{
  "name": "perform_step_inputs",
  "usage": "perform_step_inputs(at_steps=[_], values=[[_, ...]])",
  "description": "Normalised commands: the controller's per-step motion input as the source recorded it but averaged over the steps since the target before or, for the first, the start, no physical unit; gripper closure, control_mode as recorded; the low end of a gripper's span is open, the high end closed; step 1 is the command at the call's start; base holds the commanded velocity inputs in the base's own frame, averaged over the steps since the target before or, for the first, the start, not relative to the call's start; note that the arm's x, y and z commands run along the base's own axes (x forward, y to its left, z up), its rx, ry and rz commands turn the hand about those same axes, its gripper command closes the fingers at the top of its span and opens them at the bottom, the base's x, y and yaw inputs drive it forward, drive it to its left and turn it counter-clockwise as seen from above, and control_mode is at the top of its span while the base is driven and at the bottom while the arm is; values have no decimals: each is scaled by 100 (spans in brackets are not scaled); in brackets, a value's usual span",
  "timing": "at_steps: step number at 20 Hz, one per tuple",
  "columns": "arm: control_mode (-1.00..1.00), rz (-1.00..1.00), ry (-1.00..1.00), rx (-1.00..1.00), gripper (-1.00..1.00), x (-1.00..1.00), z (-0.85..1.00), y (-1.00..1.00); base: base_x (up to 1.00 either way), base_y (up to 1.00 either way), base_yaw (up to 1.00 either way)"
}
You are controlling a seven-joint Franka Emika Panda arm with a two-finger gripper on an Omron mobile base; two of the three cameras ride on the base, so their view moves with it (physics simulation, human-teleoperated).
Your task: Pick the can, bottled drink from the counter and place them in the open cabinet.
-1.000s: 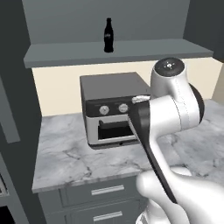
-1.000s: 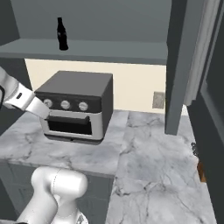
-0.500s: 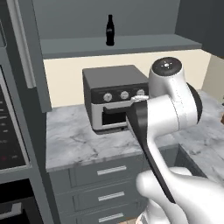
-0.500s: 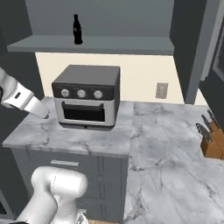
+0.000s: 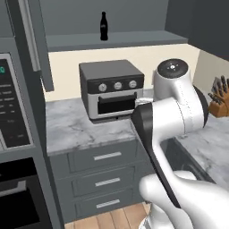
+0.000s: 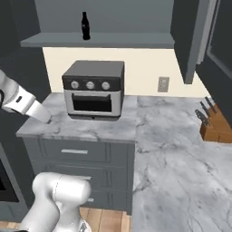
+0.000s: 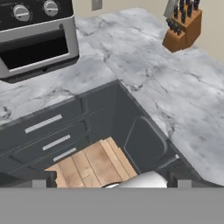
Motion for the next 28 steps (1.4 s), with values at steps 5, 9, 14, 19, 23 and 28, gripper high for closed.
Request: perform_step_inputs(at_steps=[5, 9, 14, 19, 23, 28], values=[[100, 0, 0, 0, -100, 0, 0, 0, -60, 45, -2], [100, 0, 0, 0, -100, 0, 0, 0, -67, 57, 0], [100, 0, 0, 0, -100, 0, 0, 0, -18, 35, 2], [100, 0, 0, 0, -100, 0, 0, 0, -20, 33, 49], [100, 0, 0, 0, -100, 0, 0, 0, -20, 66, 66], [100, 0, 0, 0, -100, 0, 0, 0, -19, 87, 69]])
